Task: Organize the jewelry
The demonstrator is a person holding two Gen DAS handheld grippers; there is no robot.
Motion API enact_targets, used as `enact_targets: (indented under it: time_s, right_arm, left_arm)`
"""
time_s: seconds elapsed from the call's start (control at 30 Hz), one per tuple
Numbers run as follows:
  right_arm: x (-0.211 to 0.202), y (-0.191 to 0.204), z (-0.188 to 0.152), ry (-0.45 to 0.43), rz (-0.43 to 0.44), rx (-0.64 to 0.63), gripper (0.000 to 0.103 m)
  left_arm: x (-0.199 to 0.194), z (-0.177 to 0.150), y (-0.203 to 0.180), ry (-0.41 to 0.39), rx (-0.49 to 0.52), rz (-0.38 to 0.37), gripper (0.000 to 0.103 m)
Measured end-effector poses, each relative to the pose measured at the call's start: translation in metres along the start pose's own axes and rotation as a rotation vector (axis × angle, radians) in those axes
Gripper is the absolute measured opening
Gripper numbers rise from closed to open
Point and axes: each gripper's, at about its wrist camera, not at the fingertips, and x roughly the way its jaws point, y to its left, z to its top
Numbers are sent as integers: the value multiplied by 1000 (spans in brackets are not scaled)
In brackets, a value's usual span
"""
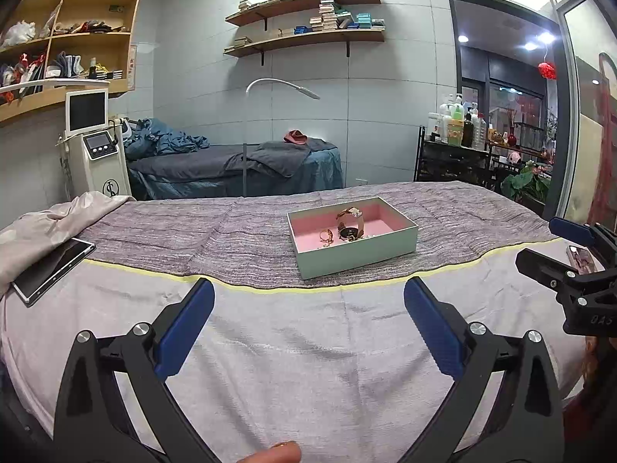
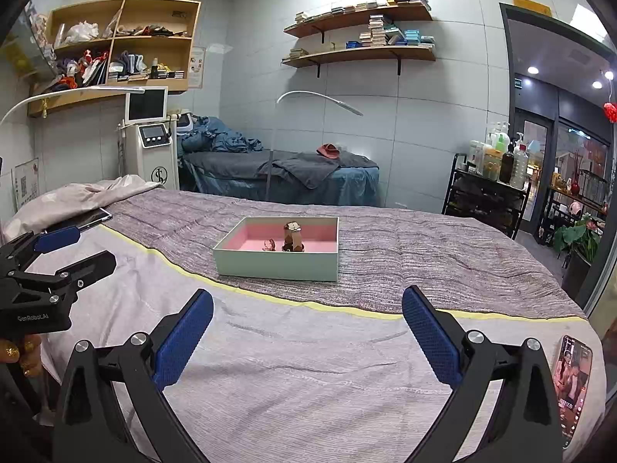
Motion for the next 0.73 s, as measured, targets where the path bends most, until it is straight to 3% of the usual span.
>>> enact_targets:
  time_s: [0.73]
  right_arm:
    - [3,1,-2,9,2,4,96]
  left_arm:
    - [8,-2,6,46,-55,-13,97]
